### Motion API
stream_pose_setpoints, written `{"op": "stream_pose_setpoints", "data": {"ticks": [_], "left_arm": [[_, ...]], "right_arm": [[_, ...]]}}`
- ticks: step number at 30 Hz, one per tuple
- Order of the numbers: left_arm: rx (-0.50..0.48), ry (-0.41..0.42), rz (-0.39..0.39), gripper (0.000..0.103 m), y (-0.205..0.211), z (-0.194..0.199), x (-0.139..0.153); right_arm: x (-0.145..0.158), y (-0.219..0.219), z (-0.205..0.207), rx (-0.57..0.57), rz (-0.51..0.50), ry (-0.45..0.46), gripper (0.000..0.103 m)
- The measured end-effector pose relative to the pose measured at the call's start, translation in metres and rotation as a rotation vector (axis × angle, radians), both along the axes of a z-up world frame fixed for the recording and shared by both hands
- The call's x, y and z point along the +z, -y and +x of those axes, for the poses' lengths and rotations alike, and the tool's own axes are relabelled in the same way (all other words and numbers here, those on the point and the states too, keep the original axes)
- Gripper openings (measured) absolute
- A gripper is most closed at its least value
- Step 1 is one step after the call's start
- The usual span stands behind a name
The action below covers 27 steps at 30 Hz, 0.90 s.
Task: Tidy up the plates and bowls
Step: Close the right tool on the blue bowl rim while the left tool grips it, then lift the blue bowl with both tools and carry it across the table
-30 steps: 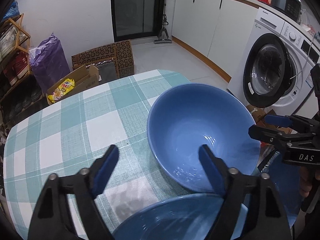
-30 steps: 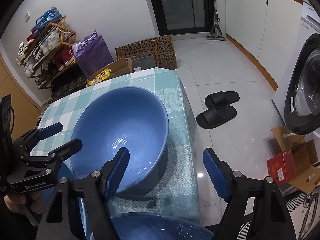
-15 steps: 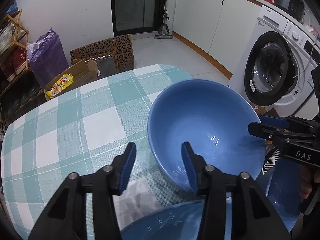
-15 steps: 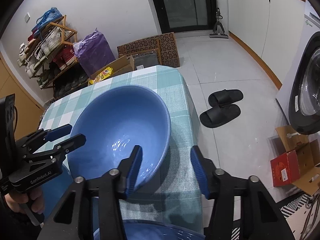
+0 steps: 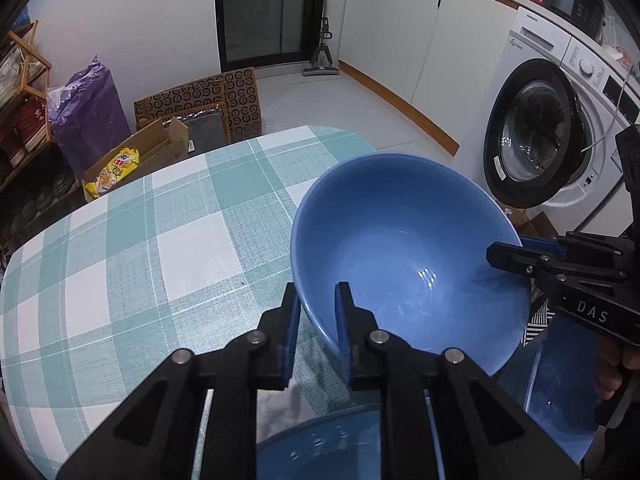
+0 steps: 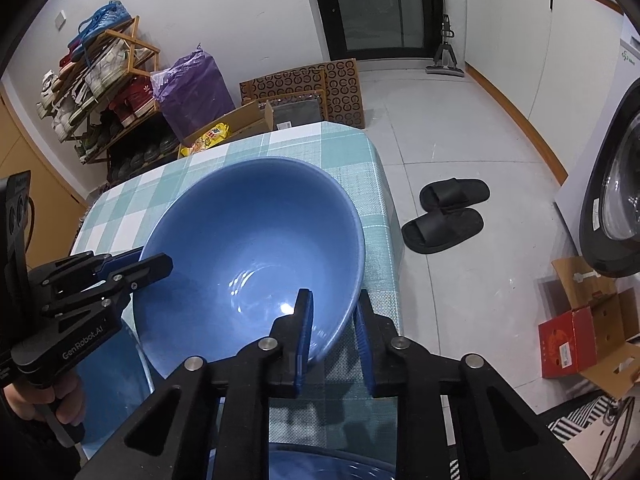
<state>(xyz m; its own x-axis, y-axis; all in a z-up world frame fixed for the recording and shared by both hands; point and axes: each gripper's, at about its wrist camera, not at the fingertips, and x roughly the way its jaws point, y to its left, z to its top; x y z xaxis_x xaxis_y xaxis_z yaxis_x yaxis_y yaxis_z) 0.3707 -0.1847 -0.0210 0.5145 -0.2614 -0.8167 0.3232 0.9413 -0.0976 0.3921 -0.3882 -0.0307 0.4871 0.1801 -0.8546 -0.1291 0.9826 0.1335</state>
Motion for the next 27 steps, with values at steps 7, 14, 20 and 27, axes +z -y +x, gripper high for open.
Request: {"op": "stream_pose_setpoints", "data": {"ticks": [7, 14, 20, 27], "left_arm": [[-0.001, 0.014, 0.003, 0.015, 0.001, 0.0, 0.003], [-0.006, 0.039, -0.001, 0.015, 0.001, -0.005, 0.01], [-0.004, 0.069, -0.008, 0.015, 0.001, -0.013, 0.023], [-0.012, 0.104, -0.017, 0.015, 0.002, -0.028, 0.044]], "right_arm": [[0.002, 0.0, -0.003, -0.003, -0.008, 0.005, 0.018], [0.008, 0.002, -0.008, -0.007, -0.009, 0.024, 0.018], [0.023, 0.003, -0.018, 0.0, -0.008, 0.059, 0.018], [0.046, 0.006, -0.033, -0.005, -0.005, 0.097, 0.018]]}}
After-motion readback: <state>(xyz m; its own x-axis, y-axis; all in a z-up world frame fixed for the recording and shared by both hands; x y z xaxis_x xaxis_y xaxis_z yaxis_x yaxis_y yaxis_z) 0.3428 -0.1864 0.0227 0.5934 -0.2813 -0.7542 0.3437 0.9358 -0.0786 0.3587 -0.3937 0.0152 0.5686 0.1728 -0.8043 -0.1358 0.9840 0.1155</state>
